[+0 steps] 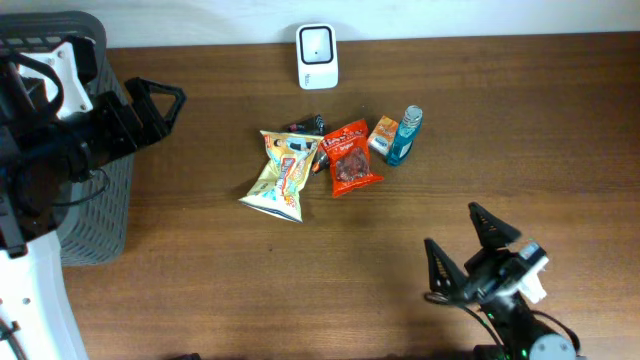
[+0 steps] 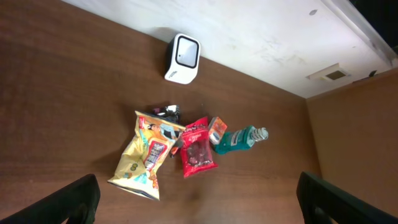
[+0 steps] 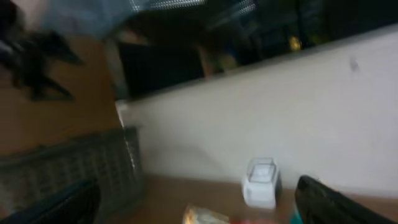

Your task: Scan the item barcode

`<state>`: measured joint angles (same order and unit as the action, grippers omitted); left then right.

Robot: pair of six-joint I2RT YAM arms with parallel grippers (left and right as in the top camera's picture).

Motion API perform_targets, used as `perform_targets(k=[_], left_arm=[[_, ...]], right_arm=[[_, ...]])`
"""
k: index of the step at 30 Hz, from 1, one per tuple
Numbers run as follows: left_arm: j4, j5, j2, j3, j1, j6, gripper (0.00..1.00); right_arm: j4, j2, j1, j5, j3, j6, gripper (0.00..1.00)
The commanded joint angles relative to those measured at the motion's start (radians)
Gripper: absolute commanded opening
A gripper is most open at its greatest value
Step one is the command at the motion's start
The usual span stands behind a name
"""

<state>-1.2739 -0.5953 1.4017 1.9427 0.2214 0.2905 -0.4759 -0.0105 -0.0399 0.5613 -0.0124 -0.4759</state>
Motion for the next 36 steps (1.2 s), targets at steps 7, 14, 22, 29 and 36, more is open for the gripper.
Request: perform_targets(k=[7, 14, 22, 29, 36], left_arm=[[0.002, -0.011, 0.0, 0.005, -0.004, -0.019, 0.99], [0.002, -0.011, 0.0, 0.005, -0.004, -0.019, 0.99], [0.002, -0.011, 0.0, 0.005, -0.004, -0.019, 0.99], [0.002, -0.011, 0.0, 0.005, -0.004, -0.019, 0.99], [0.002, -0.011, 0.0, 0.005, -0.004, -0.019, 0.99]], right_arm=[[0.615, -0.373, -0.006, 0.063, -0.651, 0.2, 0.98], [0.666, -0.962, 0.001, 0.797, -1.058, 0.092, 0.98], [0.822, -1.24, 0.364, 0.163, -1.11, -0.019, 0.98], [1.231, -1.669, 0.585, -0.177, -1.505, -0.02, 0.98], [1.221, -1.72, 0.613, -0.309, -1.522, 0.047, 0.99]])
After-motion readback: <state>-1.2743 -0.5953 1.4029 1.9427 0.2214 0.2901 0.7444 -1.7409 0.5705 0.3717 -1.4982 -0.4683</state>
